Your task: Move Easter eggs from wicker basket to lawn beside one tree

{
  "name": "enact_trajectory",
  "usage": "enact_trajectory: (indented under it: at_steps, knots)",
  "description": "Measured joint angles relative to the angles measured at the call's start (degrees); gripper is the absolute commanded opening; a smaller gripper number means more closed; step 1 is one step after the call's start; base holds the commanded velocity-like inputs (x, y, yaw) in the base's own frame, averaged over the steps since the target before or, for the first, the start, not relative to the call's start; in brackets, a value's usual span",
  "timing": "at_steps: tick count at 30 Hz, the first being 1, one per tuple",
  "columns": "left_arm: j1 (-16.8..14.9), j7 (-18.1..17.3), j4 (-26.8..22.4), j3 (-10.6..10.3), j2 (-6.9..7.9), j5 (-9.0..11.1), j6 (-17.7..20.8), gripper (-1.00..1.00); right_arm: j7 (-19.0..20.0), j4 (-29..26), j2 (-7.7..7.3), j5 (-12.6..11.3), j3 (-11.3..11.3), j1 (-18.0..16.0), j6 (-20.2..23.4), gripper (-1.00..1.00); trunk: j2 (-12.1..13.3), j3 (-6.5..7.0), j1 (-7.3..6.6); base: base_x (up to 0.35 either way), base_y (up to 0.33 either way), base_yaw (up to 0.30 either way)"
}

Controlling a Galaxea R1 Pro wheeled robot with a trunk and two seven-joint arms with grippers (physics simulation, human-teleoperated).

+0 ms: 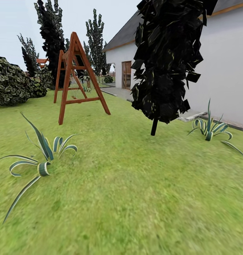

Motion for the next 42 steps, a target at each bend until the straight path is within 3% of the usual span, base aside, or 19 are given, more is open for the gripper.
enact_trajectory:
  at_steps: [42]
  knots:
    - [0.0, 0.0, 0.0, 0.0, -0.01, 0.0, 0.0, 1.0, 0.0, 0.0, 0.09, 0.0, 0.1, 0.0, 0.0, 1.0, 0.0, 0.0, 0.0, 0.34, -0.098, 0.059]
